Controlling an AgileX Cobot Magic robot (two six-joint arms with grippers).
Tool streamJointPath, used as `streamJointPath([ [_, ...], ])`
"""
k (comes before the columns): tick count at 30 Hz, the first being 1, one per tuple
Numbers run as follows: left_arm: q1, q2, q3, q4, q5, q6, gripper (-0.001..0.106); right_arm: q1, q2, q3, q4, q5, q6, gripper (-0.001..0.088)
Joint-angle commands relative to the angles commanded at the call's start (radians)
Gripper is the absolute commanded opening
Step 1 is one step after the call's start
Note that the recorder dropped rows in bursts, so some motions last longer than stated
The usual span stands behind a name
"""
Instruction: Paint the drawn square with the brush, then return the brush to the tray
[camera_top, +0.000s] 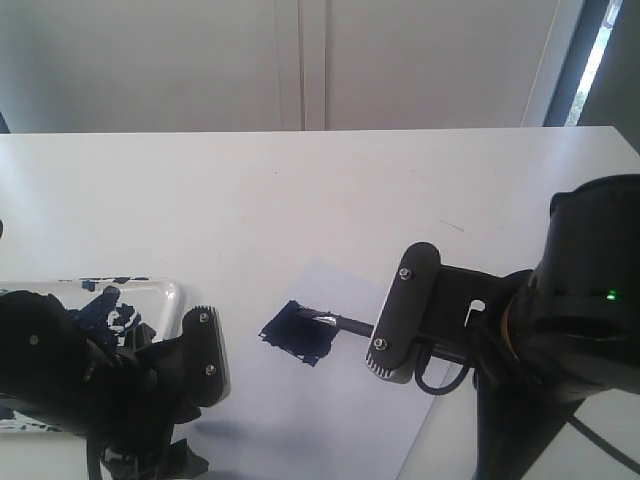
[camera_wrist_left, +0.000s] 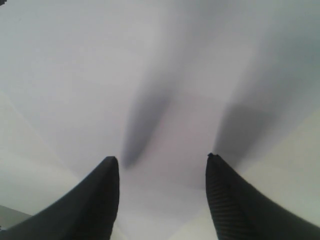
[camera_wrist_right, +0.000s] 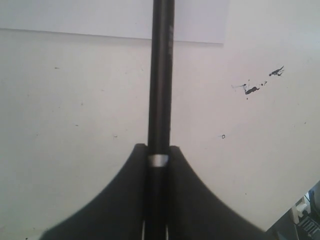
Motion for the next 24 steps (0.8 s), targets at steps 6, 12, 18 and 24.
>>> streamJointPath([
  [6,0.0,0.0,0.0,0.0,0.002,0.0,0.056,0.0,0.013,0.0,0.002,0.019,0.005,0.0],
  [12,0.0,0.0,0.0,0.0,0.001,-0.002,0.056,0.0,0.032,-0.002,0.0,0.036,0.005,0.0],
  [18,0.0,0.0,0.0,0.0,0.001,-0.002,0.056,0.0,0.025,-0.041,-0.003,0.034,0.023,0.0],
  [24,0.0,0.0,0.0,0.0,0.001,-0.002,0.056,0.0,-0.006,-0.078,-0.006,0.104,0.028,0.0],
])
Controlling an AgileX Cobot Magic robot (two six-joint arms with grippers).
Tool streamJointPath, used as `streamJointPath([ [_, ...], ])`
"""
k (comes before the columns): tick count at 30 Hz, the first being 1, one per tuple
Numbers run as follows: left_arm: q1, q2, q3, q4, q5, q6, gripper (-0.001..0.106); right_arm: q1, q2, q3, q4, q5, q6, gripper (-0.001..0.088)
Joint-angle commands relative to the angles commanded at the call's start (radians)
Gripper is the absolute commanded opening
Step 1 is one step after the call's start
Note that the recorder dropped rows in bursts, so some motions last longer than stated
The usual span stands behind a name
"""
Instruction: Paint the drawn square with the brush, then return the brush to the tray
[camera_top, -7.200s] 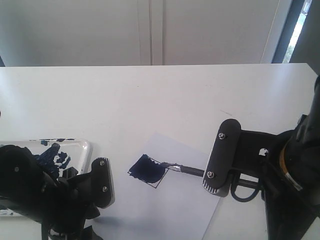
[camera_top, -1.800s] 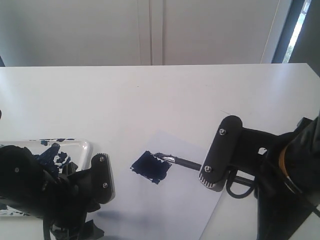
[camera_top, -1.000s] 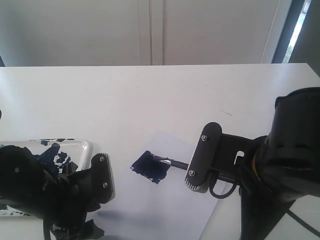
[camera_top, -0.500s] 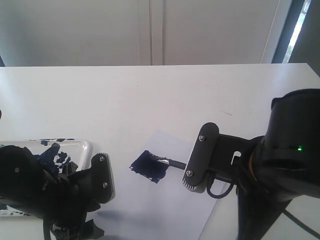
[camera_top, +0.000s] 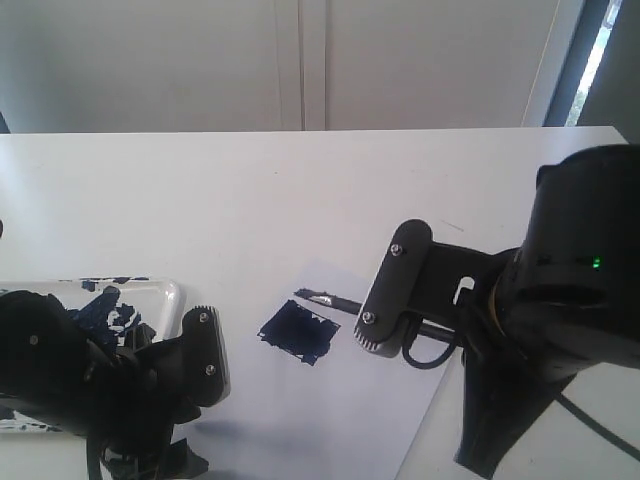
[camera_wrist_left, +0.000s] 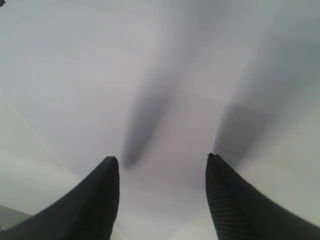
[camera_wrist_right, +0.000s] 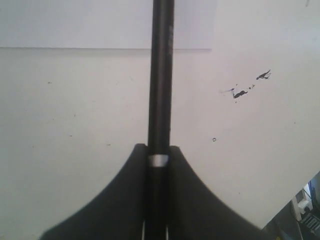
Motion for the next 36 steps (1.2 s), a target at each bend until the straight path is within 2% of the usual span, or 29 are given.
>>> streamJointPath([
  [5,0.0,0.0,0.0,0.0,0.0,0.0,0.056,0.0,-0.002,0.0,0.047,0.072,-0.009,0.0],
  [15,0.0,0.0,0.0,0.0,0.0,0.0,0.056,0.0,-0.002,0.0,0.085,-0.004,-0.026,0.0],
  [20,0.0,0.0,0.0,0.0,0.0,0.0,0.056,0.0,0.007,0.0,0.108,0.001,-0.032,0.0],
  [36,0.0,0.0,0.0,0.0,0.0,0.0,0.056,0.0,0.039,-0.002,0.068,-0.004,-0.026,0.0],
])
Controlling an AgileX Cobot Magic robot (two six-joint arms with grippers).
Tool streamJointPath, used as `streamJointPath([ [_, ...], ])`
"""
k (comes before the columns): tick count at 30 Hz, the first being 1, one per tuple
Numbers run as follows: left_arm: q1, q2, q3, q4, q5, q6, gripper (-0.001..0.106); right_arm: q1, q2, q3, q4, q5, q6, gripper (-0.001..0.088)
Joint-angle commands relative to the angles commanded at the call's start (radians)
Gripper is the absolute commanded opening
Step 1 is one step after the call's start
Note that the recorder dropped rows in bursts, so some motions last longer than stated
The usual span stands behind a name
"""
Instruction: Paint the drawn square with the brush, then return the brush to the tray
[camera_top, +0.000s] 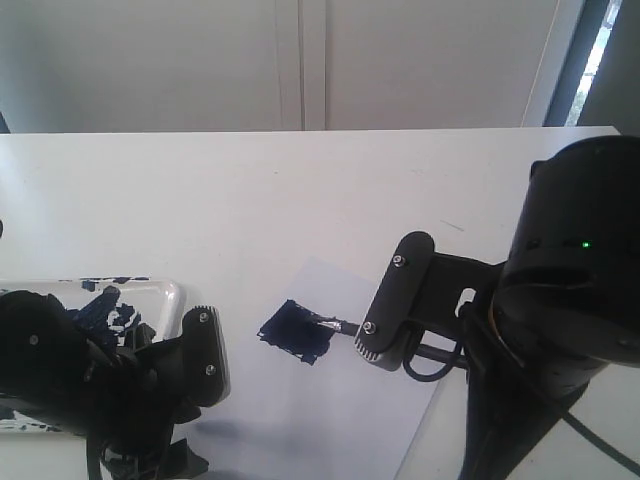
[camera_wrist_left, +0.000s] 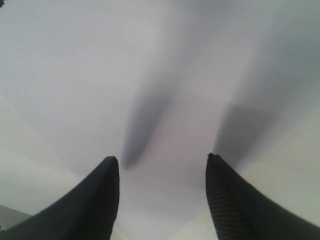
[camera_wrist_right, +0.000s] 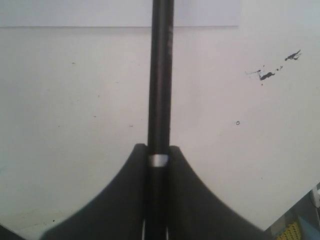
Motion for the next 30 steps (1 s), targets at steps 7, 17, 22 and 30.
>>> streamJointPath([
  [7,0.0,0.0,0.0,0.0,0.0,0.0,0.056,0.0,0.0,0.0,0.002,0.002,0.0,0.0],
  [17,0.0,0.0,0.0,0.0,-0.004,0.0,0.056,0.0,0.0,0.0,0.008,0.01,0.0,0.0],
  [22,0.0,0.0,0.0,0.0,-0.004,0.0,0.056,0.0,0.0,0.0,0.011,0.033,0.0,0.0],
  [30,0.0,0.0,0.0,0.0,-0.004,0.0,0.056,0.0,-0.002,0.0,0.013,-0.022,0.0,0.0],
])
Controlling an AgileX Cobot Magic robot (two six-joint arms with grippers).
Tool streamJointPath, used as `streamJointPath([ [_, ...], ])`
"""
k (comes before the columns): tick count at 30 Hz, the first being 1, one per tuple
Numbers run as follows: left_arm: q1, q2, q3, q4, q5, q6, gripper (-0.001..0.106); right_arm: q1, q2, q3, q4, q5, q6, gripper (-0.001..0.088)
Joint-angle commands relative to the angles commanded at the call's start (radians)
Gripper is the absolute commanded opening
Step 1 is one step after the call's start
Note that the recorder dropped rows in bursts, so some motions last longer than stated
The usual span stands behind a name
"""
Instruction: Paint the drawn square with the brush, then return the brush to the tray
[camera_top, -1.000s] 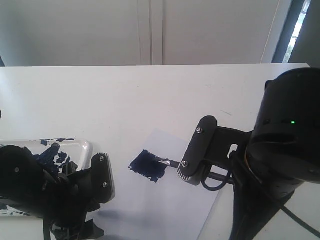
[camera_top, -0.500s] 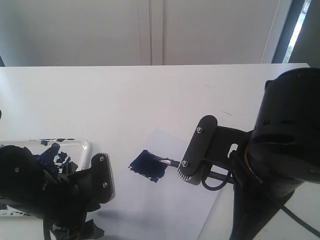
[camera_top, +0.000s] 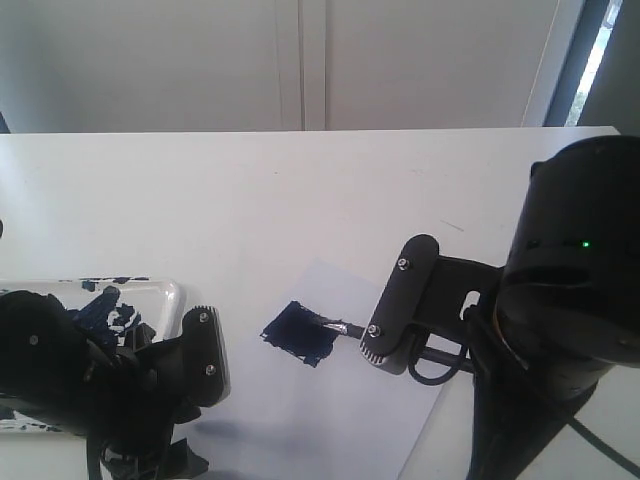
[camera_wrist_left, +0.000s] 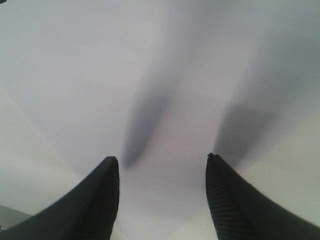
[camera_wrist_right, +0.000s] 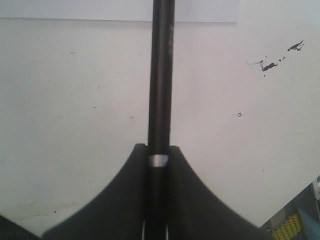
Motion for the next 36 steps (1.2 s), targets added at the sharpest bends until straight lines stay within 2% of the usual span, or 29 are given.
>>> streamJointPath([
  [3,0.0,0.0,0.0,0.0,0.0,0.0,0.056,0.0,-0.011,-0.001,-0.009,-0.052,0.004,0.0],
  [20,0.0,-0.008,0.0,0.0,0.0,-0.002,0.056,0.0,-0.1,-0.001,-0.007,-0.04,0.023,0.0],
  [30,0.0,-0.13,0.0,0.0,-0.015,-0.032,0.056,0.0,-0.132,-0.001,-0.005,-0.016,0.023,0.0],
  [36,0.0,-0.194,0.0,0.0,0.021,-0.065,0.056,0.0,-0.132,-0.001,-0.005,-0.016,0.023,0.0],
])
